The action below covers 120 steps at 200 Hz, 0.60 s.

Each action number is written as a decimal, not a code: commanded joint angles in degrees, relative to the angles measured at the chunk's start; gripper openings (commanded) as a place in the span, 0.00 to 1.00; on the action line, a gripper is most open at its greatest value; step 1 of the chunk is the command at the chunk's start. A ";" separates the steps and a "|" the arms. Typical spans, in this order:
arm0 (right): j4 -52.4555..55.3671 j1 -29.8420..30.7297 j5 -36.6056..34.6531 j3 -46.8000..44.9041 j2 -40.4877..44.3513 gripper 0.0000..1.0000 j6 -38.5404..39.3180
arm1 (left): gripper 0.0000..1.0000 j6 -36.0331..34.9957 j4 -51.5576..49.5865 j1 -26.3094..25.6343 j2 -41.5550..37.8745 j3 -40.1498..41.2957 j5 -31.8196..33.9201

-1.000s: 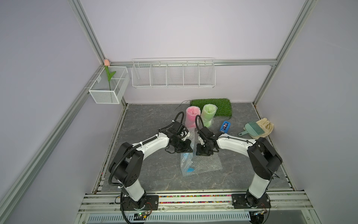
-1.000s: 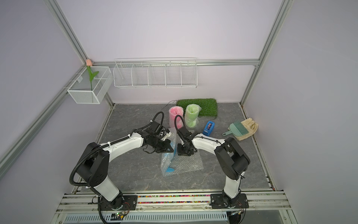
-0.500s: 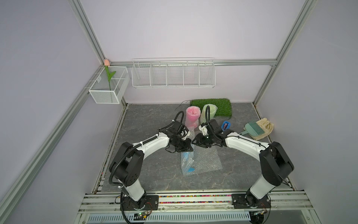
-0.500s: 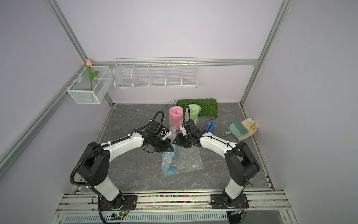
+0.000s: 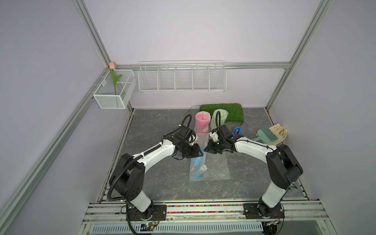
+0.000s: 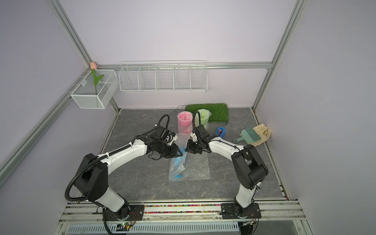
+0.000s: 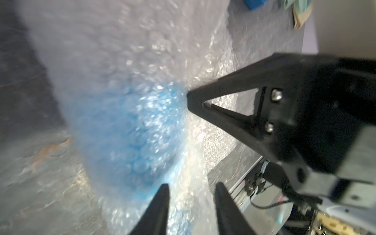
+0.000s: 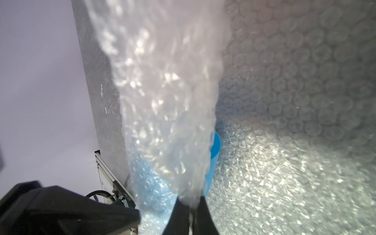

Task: Wrap wine glasses in bubble wrap
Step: Wrap the wine glass in bubble wrap.

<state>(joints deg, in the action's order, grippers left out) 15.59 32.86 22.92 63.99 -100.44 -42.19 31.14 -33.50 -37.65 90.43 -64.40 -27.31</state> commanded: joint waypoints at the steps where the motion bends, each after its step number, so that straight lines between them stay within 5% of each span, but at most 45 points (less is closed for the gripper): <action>1: 1.46 -0.81 -1.17 1.05 -0.97 0.07 1.78 | 0.63 1.56 -4.22 -0.08 -3.84 -1.78 9.16; 22: 2.09 -1.04 -1.42 1.39 -1.24 0.07 2.38 | 0.80 1.51 -4.99 -0.17 -4.12 -1.43 11.66; 70: 2.60 -1.74 -1.91 1.35 -2.12 0.07 3.32 | 1.00 1.87 -4.55 -3.13 4.66 -6.32 12.64; 120: 3.35 -2.61 -2.47 0.70 -2.45 0.07 4.45 | 1.00 1.13 -7.27 -5.24 12.97 -11.31 18.45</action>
<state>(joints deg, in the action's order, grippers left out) 17.41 30.92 21.89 64.53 -101.93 -39.38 32.69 -38.33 -42.52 100.95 -72.99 -13.43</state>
